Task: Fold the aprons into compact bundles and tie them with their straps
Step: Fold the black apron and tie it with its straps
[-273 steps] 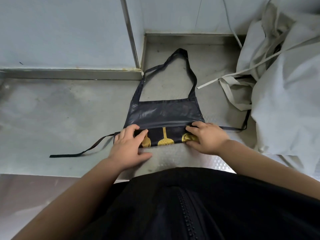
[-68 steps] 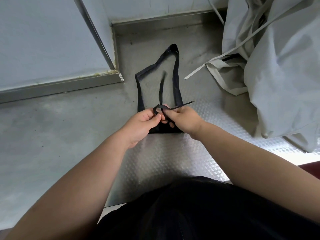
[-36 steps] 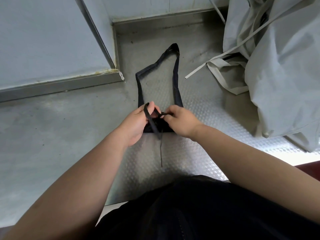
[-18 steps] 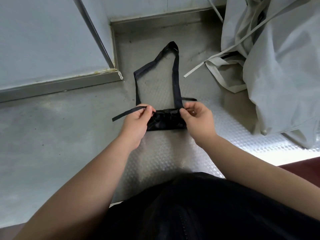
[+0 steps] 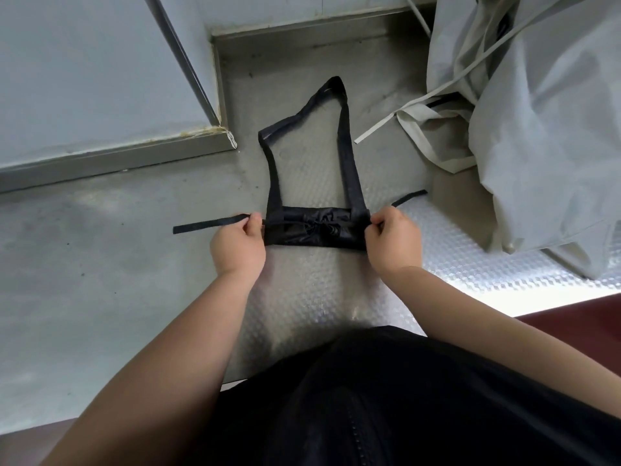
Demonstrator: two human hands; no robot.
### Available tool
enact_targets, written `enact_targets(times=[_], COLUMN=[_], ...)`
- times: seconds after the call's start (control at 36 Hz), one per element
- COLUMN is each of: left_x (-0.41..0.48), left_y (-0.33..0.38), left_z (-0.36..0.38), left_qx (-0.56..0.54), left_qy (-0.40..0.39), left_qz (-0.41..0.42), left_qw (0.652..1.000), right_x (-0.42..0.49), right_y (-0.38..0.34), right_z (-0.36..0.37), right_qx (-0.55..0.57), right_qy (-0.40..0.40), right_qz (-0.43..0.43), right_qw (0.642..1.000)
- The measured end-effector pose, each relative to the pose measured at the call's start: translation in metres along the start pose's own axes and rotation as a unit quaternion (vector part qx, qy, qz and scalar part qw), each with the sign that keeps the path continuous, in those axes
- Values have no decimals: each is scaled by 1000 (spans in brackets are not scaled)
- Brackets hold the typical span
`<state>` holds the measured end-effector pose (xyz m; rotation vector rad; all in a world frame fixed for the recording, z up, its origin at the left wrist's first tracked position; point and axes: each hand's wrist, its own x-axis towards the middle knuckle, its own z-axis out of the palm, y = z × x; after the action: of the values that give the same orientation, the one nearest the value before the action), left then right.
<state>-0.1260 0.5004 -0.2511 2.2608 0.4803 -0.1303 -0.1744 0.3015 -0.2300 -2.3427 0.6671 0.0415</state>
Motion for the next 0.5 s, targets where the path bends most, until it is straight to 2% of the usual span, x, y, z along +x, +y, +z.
enact_targets(times=[0.08, 0.19, 0.31, 0.42, 0.5], left_x=[-6, -6, -7, -17, -23], left_y=[2, 5, 9, 13, 13], left_z=[-3, 2, 4, 6, 6], left_qx=[139, 190, 188, 104, 76], left_qy=[22, 19, 30, 84, 123], left_qz=[65, 69, 59, 10, 46], left_qw=[988, 979, 980, 991, 988], right_x=[4, 5, 3, 1, -5], right_y=[-4, -1, 2, 1, -3], right_z=[-2, -4, 0, 1, -3], right_qx=[-1, -27, -70, -59, -140], right_qy=[-25, -74, -98, -81, -49], right_qz=[38, 31, 26, 45, 3], right_qw=[999, 996, 992, 994, 989])
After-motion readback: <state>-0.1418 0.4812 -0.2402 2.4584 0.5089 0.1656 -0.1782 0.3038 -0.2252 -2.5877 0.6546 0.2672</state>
